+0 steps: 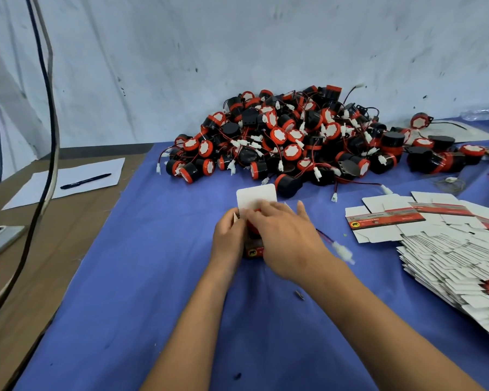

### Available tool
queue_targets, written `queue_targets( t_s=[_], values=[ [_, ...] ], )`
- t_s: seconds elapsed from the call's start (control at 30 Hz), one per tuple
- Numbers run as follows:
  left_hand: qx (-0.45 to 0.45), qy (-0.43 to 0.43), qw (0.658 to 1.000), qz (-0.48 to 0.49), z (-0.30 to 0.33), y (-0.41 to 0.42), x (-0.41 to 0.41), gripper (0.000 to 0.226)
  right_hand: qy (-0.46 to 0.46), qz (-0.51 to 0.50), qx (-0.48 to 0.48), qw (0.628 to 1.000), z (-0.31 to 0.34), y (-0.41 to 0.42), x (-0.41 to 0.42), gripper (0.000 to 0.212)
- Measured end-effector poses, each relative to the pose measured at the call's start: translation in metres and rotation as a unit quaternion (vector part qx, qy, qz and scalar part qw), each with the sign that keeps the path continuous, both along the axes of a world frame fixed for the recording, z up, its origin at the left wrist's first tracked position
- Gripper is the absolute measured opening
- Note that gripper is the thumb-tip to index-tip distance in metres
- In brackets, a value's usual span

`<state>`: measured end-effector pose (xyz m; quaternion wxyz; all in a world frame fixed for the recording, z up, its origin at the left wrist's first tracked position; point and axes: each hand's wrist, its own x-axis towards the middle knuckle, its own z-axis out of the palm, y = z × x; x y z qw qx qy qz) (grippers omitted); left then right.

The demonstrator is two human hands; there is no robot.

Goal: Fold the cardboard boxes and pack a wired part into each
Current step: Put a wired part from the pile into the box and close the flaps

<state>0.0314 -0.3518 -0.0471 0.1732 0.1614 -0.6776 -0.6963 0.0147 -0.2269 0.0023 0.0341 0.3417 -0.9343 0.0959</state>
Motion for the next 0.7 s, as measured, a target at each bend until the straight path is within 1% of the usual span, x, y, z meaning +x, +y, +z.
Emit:
queue_targets(
  t_s=[0.07, 0.1, 0.13, 0.2, 0.27, 0.33, 0.37, 0.4, 0.47, 0.53, 0.6, 0.63, 0.7],
  values=[
    [-0.03, 0.0, 1.0, 0.008, -0.003, 0.003, 0.0, 0.025, -0.017, -0.002, 0.045, 0.999, -0.009, 0.003, 0.001, 0.068],
    [-0.044, -0.002, 0.999, 0.015, -0.005, 0.005, 0.0, 0.026, -0.026, -0.002, 0.05, 0.998, -0.012, 0.005, 0.001, 0.069],
    [-0.058, -0.003, 0.998, 0.023, -0.006, 0.007, 0.0, 0.027, -0.033, -0.003, 0.044, 0.998, -0.014, 0.007, 0.001, 0.069],
    [-0.095, -0.001, 0.994, 0.048, -0.009, 0.01, -0.001, 0.017, -0.037, 0.001, 0.021, 0.999, -0.015, 0.01, 0.003, 0.065],
    [-0.126, 0.0, 0.99, 0.067, -0.011, 0.011, -0.003, 0.013, -0.006, 0.002, -0.003, 1.0, -0.013, 0.014, 0.005, 0.057],
    [-0.143, 0.007, 0.987, 0.073, -0.012, 0.012, -0.004, 0.019, 0.056, -0.053, -0.031, 0.997, -0.009, 0.021, 0.004, 0.047],
    [-0.151, 0.009, 0.986, 0.073, -0.012, 0.012, -0.004, 0.024, 0.076, -0.099, -0.044, 0.991, -0.005, 0.028, 0.003, 0.041],
    [-0.16, 0.009, 0.984, 0.074, -0.011, 0.013, -0.004, 0.028, 0.077, -0.145, -0.052, 0.985, -0.001, 0.035, 0.001, 0.032],
    [-0.167, 0.007, 0.983, 0.076, -0.011, 0.015, -0.005, 0.025, 0.035, -0.195, -0.046, 0.979, 0.005, 0.047, -0.004, 0.02],
    [-0.165, 0.005, 0.983, 0.08, -0.012, 0.016, -0.005, 0.021, -0.007, -0.186, -0.061, 0.981, 0.012, 0.049, -0.005, 0.016],
    [-0.16, 0.004, 0.983, 0.088, -0.012, 0.017, -0.006, 0.018, -0.053, -0.153, -0.108, 0.981, 0.017, 0.042, -0.002, 0.011],
    [-0.156, 0.003, 0.984, 0.09, -0.013, 0.017, -0.006, 0.016, -0.097, -0.132, -0.125, 0.978, 0.018, 0.036, 0.0, 0.012],
    [-0.146, -0.004, 0.985, 0.093, -0.012, 0.017, -0.005, 0.012, -0.19, -0.087, -0.166, 0.964, 0.018, 0.026, 0.005, 0.03]
  ],
)
